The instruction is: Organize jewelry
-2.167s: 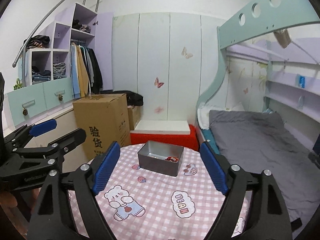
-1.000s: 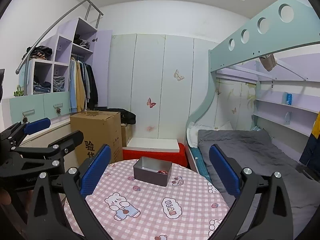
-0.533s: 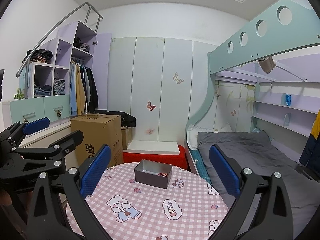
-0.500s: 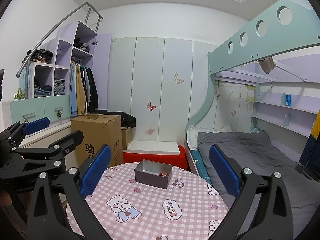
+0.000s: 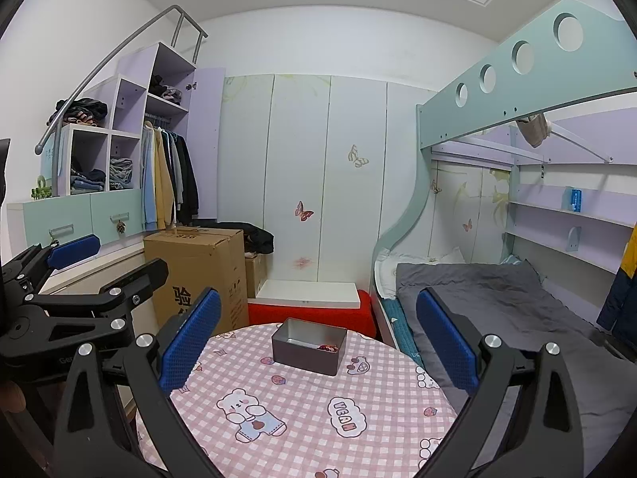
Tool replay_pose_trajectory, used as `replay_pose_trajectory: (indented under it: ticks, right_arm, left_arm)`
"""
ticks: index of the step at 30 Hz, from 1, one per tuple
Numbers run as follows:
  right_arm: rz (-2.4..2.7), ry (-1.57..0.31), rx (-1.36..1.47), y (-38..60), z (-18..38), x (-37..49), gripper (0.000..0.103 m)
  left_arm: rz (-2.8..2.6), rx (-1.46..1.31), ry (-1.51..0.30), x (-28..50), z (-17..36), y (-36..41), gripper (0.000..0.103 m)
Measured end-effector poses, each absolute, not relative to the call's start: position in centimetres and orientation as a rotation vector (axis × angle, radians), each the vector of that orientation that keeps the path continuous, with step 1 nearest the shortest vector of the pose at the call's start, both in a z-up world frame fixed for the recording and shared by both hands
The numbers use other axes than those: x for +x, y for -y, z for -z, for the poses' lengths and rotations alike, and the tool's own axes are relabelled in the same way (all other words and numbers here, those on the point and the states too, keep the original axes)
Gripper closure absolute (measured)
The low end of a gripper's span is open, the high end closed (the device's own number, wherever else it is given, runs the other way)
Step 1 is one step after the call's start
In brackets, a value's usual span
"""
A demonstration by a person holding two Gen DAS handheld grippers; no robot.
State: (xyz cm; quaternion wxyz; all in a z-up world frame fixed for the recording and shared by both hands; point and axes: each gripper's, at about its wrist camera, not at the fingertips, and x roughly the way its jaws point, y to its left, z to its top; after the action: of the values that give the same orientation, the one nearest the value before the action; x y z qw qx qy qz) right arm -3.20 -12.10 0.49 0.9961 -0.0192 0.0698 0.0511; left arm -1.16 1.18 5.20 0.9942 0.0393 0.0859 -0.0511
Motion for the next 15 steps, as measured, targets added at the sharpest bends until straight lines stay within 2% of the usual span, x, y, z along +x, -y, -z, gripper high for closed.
replay_pose_trajectory:
  ticks: [15]
  right_arm:
    - [-0.101, -0.157, -0.03, 12.24, -0.21, -2.71, 0.008]
  left_arm:
    - [0.101, 0.078, -0.184, -0.63, -4.92, -0.89, 0.007]
